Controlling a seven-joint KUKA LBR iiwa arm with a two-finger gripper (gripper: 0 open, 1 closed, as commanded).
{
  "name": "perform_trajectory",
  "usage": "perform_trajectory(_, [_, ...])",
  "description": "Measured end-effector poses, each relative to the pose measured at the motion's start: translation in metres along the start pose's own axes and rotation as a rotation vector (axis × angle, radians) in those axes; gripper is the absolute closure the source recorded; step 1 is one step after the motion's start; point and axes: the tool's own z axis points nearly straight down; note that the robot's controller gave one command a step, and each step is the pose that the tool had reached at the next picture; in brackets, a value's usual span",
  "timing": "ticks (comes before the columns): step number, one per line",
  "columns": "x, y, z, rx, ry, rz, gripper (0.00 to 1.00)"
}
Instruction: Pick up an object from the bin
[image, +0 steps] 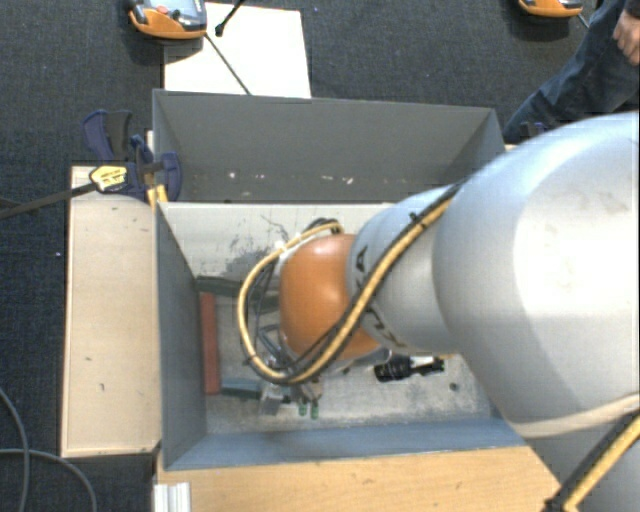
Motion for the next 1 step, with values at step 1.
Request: perform_trajectory(1, [-0.0056,0.0191,-0.1501,-0.001,-0.001,-0.016,1.00])
